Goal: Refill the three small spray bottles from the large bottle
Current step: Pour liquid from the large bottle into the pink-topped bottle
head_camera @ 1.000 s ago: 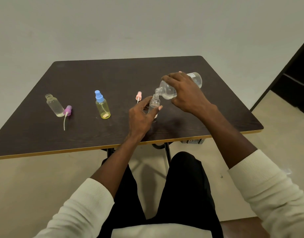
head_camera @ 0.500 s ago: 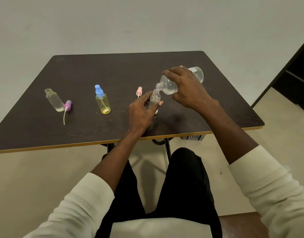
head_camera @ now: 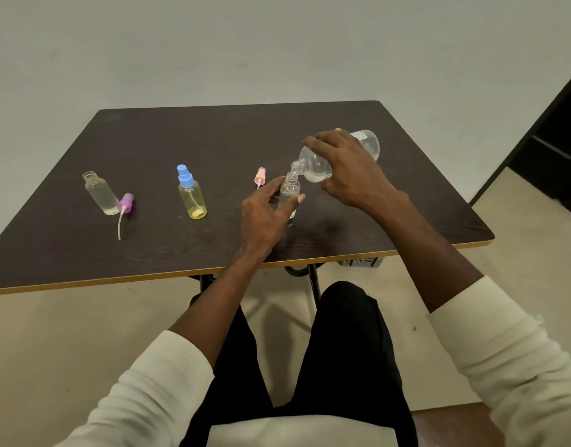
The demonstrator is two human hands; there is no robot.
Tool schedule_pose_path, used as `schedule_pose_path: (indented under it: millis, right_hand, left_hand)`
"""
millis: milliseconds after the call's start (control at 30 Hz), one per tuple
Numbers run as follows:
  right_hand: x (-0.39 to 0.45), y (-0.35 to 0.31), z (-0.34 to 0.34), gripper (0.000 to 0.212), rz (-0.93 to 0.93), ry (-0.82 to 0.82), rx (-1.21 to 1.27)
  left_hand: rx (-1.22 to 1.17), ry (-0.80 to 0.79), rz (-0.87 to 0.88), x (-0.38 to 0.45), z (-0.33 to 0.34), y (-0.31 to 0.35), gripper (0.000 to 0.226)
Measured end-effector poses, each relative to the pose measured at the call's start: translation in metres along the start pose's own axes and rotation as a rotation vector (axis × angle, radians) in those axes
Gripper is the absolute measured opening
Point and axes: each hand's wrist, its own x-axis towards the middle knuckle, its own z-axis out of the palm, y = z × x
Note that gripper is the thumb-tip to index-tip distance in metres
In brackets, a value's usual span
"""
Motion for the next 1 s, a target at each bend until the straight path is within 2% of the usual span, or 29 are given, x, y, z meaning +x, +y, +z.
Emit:
schedule_pose_path:
  millis: [1000]
  right_hand:
    - [0.0011,0.0006,0.0001,0.071,-0.009,-0.001,-0.016]
  left_hand:
    - [0.01,0.003,-0.02,-0.0002,-0.0011,0.0022,0.043]
